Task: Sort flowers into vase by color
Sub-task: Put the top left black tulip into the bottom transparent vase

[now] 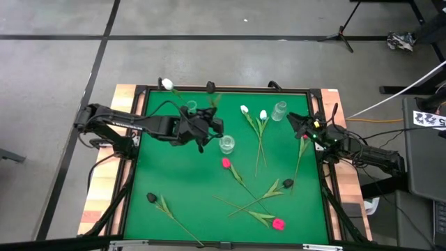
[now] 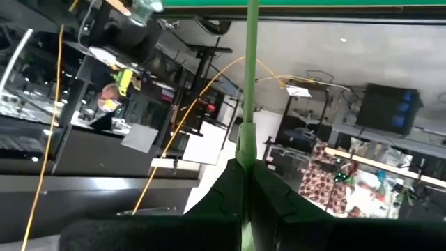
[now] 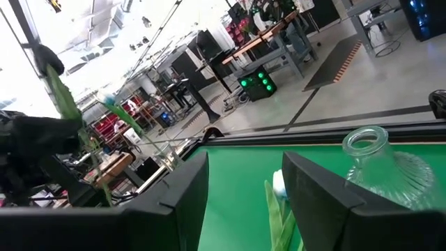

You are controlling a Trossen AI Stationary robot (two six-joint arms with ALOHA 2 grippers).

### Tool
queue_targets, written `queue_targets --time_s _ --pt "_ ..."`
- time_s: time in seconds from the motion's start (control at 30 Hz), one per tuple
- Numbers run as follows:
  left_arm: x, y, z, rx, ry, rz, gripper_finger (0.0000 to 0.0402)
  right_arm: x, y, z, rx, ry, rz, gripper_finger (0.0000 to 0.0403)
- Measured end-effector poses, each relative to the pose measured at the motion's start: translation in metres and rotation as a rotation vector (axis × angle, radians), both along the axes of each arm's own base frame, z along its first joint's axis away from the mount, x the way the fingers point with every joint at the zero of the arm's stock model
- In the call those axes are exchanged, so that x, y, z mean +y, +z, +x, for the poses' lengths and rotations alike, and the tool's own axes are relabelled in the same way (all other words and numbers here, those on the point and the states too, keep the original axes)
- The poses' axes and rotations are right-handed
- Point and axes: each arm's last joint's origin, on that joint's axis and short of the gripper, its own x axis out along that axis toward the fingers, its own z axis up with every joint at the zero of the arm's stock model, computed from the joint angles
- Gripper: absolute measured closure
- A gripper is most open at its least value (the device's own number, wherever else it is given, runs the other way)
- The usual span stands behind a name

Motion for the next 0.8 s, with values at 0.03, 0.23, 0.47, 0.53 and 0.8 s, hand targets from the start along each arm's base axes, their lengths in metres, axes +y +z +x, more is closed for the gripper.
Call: queue_targets --time_s 0.03,0.23,0.47,0.53,0.8 --pt "0.001 -0.003 -0.001 0.009 0.004 0.001 0.0401 0.000 0.000 0.000 0.000 -0.002 0.000 0.0219" --pt "0.004 0.007 0.001 -0.112 0.019 -0.002 0.0401 0.000 0.000 0.000 0.000 -0.008 0.000 0.0219" --pt "0.003 0.025 -0.005 -0.175 0.016 -0.007 0.0401 0.000 0.000 0.000 0.000 -0.017 0.000 0.0219" --pt "0.004 0.026 -0.007 -0.174 0.017 -0.011 0.0401 -0.001 0.000 0.000 0.000 -0.023 0.000 0.0219" --pt "0.003 0.019 -0.010 -0.117 -0.002 -0.043 0.0401 -0.001 0.000 0.000 0.000 -0.027 0.001 0.0219"
